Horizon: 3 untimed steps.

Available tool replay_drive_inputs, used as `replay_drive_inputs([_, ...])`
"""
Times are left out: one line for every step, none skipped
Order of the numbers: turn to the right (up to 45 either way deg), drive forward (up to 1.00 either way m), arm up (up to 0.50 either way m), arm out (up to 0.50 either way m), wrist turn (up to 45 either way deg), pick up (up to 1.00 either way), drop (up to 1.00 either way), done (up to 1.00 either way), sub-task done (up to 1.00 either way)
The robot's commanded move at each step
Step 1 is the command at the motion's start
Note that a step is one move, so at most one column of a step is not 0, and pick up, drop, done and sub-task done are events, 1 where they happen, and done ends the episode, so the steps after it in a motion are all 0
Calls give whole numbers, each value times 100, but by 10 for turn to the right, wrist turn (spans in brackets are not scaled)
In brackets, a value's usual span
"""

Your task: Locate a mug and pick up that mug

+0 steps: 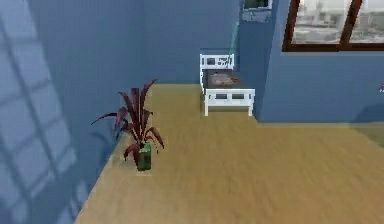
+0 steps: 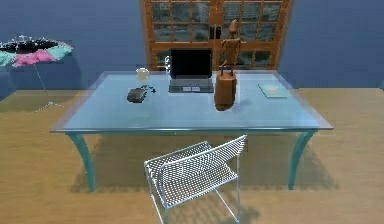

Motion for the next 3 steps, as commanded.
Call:
replay_drive_inputs([0, 25, 0, 0, 0, 0, 0, 0, 0])
replay_drive_inputs([390, 0, 0, 0, 0, 0, 0, 0, 0])
replay_drive_inputs([0, 55, 0, 0, 0, 0, 0, 0, 0])
